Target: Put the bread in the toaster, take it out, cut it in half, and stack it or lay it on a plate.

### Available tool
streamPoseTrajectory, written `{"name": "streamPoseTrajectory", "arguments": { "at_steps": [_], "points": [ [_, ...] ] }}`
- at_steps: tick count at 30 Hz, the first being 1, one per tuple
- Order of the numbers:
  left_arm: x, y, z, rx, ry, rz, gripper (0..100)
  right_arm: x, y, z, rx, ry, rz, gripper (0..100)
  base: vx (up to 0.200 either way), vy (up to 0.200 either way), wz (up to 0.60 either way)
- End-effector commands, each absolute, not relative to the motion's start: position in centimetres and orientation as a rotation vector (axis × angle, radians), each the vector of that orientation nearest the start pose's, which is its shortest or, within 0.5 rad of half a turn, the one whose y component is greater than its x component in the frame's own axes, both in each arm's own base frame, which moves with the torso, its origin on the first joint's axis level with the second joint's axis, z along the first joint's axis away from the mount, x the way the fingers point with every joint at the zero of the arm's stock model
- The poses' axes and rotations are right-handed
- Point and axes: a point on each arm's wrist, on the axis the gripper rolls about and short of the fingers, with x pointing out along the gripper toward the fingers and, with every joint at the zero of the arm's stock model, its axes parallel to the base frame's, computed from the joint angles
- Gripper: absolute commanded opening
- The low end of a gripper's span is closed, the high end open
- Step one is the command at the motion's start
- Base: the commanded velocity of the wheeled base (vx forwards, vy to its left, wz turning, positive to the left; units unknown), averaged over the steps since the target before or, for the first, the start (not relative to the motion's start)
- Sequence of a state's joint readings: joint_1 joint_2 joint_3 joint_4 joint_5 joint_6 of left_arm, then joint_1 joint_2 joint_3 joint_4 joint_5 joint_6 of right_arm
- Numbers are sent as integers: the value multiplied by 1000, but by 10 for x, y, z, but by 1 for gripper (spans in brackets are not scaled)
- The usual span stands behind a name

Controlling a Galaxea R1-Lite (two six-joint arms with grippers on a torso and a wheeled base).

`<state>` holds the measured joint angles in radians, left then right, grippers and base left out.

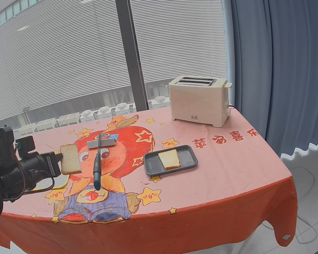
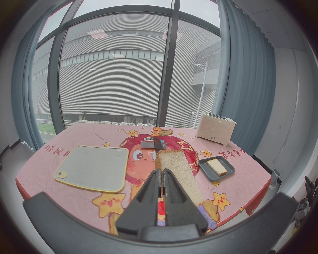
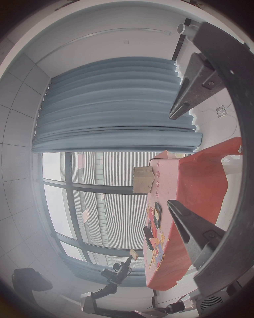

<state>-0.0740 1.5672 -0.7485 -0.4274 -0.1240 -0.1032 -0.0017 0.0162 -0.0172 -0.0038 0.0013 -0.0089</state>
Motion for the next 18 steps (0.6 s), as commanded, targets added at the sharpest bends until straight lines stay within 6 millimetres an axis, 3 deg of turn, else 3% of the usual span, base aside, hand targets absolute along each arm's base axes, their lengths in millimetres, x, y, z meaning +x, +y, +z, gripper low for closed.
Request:
{"name": "streamPoseTrajectory", "arguments": {
  "at_steps": [1, 6, 18],
  "points": [
    [266, -23, 184, -111, 403, -176, 0, -23, 0, 76, -9, -3, 0, 100, 0, -200, 0],
    [264, -25, 184, -107, 405, -184, 0, -23, 0, 76, -9, -2, 0, 100, 0, -200, 0],
    [260, -28, 176, -100, 436, -195, 0, -23, 0, 76, -9, -3, 0, 100, 0, 0, 0]
  ]
}}
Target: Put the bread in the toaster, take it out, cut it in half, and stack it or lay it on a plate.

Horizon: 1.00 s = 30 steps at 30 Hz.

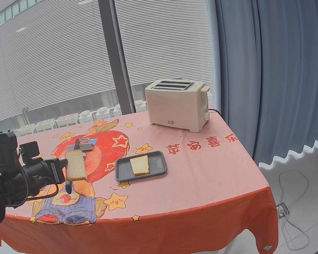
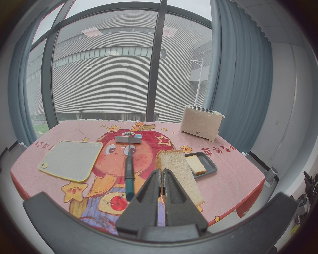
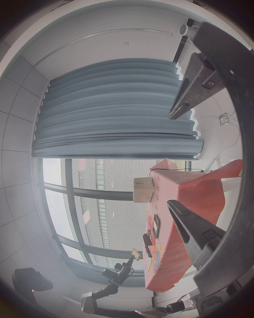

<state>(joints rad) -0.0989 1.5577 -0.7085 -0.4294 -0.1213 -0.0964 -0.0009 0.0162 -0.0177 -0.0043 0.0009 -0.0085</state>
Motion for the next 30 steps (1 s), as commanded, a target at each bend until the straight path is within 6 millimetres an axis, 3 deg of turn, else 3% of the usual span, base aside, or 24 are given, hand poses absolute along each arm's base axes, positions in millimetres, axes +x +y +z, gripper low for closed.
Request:
{"name": "streamPoseTrajectory", "arguments": {
  "at_steps": [1, 13, 30],
  "points": [
    [260, -29, 176, -100, 434, -198, 0, -23, 0, 76, -9, -3, 0, 100, 0, 0, 0],
    [271, -43, 194, -95, 378, -250, 0, -23, 0, 76, -9, -3, 0, 100, 0, 0, 0],
    [319, -69, 189, -86, 382, -298, 0, -23, 0, 76, -9, -3, 0, 100, 0, 0, 0]
  ]
}}
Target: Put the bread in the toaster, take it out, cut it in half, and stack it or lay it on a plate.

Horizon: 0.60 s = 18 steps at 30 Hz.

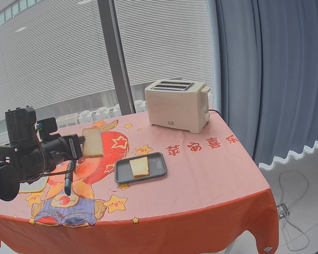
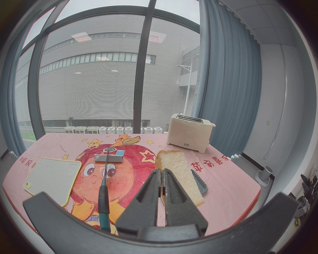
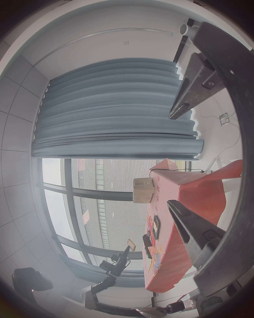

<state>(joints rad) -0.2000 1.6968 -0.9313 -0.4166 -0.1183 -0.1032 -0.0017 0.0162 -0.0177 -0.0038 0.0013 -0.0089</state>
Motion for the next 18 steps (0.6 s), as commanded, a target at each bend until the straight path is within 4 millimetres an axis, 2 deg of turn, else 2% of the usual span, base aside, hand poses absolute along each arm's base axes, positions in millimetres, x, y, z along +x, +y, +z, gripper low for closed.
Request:
{"name": "streamPoseTrajectory", "arguments": {
  "at_steps": [1, 9, 16, 18],
  "points": [
    [322, -70, 190, -86, 376, -298, 0, -23, 0, 76, -9, -3, 0, 100, 0, 0, 0],
    [328, -70, 203, -86, 331, -295, 0, -23, 0, 76, -9, -2, 0, 100, 0, 0, 0],
    [347, -75, 189, -79, 366, -295, 0, -23, 0, 76, -9, -3, 0, 100, 0, 0, 0],
    [350, -76, 191, -86, 361, -299, 0, -23, 0, 76, -9, -3, 0, 100, 0, 0, 0]
  ]
}}
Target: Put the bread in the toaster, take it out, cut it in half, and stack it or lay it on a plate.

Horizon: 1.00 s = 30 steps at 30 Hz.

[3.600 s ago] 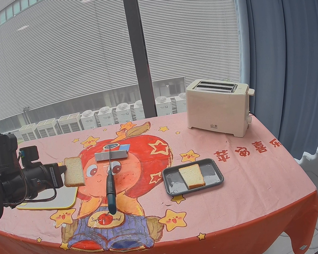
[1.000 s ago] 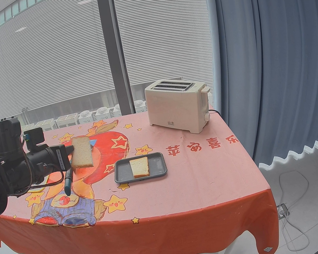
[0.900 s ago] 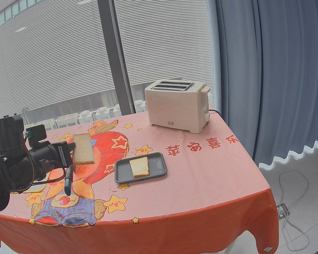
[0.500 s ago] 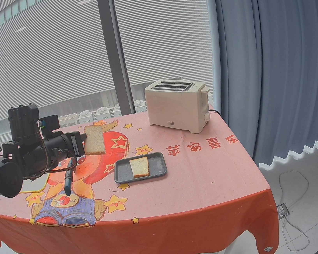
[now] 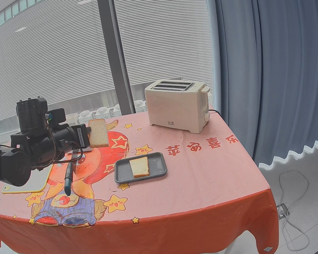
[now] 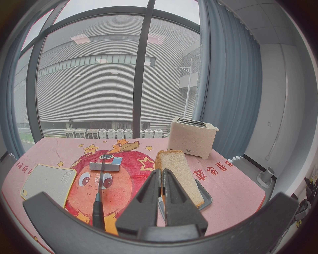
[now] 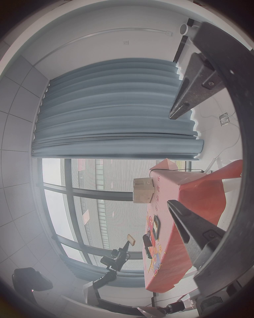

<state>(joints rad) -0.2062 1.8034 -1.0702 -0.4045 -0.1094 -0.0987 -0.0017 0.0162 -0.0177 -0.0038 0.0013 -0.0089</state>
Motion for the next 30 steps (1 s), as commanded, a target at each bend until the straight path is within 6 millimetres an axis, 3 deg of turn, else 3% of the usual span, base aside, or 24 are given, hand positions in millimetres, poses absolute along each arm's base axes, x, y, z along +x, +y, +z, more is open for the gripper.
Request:
{"name": "streamPoseTrajectory", "arguments": {
  "at_steps": [1, 4, 12, 20, 24, 30],
  "points": [
    [350, -76, 192, -88, 358, -301, 0, -23, 0, 76, -9, -3, 0, 100, 0, 0, 0],
    [361, -78, 191, -92, 351, -293, 0, -23, 0, 76, -9, -3, 0, 100, 0, 0, 0],
    [365, -92, 183, -107, 381, -318, 0, -23, 0, 76, -9, -3, 0, 100, 0, 0, 0],
    [395, -99, 162, -123, 475, -308, 0, -23, 0, 76, -9, -3, 0, 100, 0, 0, 0],
    [401, -103, 166, -213, 506, -294, 0, -23, 0, 76, -9, -3, 0, 100, 0, 0, 0],
    [403, -111, 155, -215, 560, -296, 0, -23, 0, 76, -9, -3, 0, 100, 0, 0, 0]
  ]
}}
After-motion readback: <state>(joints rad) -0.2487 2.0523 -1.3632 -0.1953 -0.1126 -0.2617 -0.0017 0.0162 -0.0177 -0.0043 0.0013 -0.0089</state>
